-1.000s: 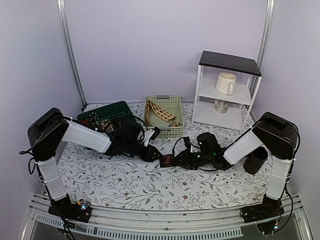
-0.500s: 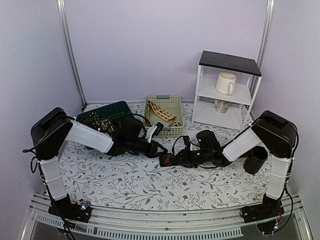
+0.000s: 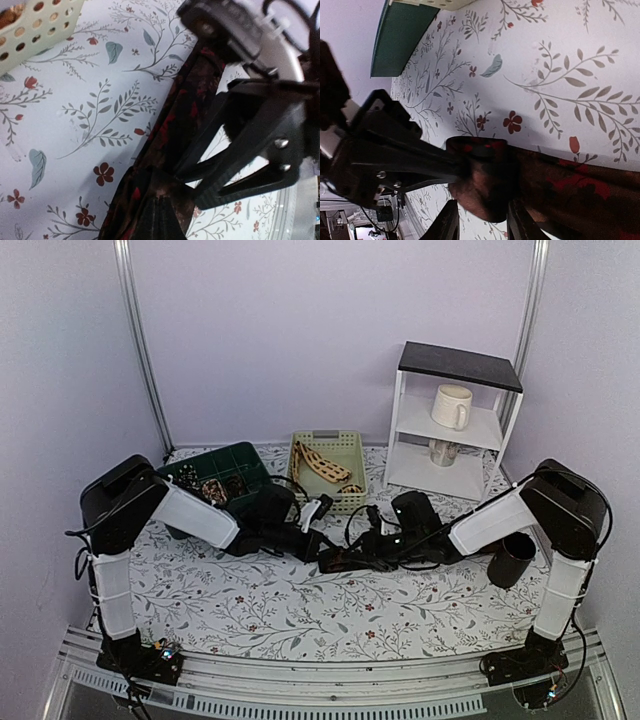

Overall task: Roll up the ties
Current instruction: Roll the tie at the center of the board.

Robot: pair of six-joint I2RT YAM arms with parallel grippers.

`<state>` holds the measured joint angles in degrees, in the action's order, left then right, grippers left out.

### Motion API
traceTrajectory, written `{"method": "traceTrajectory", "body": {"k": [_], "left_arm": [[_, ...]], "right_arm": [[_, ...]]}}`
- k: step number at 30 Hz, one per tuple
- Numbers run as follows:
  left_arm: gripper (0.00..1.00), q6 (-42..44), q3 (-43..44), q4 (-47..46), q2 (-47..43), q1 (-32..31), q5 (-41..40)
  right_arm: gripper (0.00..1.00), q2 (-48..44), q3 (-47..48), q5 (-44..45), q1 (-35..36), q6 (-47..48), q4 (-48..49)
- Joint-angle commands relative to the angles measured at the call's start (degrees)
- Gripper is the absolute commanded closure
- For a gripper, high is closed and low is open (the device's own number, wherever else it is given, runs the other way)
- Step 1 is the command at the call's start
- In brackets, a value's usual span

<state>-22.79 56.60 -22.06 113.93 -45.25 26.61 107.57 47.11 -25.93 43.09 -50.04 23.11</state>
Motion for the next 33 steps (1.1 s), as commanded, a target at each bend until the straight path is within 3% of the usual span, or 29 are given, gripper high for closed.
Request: {"method": "traceTrajectory", "body": {"k": [1,9,16,21,26,33], "left_arm": [[1.0,1.03,1.13,-0.18,2.31,0.04,-0.96],[1.0,0.99,1.32,-0.51,2.7,0.03,-1.81],[1.0,-1.18,3.45,3.49,2.53,0.49,-2.34],[1.0,-3.53,1.01,1.65,-4.42,1.28,-3.44],[0.98,-2.18,0.71,4.8,-5.15,1.65,-4.39],[0.98,-3.72,-6.26,3.45,-11.3,2.56,-5.23]], "right_arm": [[0.65,-5.39,2.01,2.4,-0.28,2.59,-7.32],[0.67,-3.74,4.39,3.94,-0.29,4.21,-10.36],[0.77,1.83,7.85,2.69,-0.22,5.74,-10.36],[0.81,4.73,8.27,1.55,0.01,5.54,-9.67],[0.81,5.23,7.88,2.9,1.11,5.06,-9.72],[0.82,6.27,8.5,3.95,2.51,4.59,-9.28]]}}
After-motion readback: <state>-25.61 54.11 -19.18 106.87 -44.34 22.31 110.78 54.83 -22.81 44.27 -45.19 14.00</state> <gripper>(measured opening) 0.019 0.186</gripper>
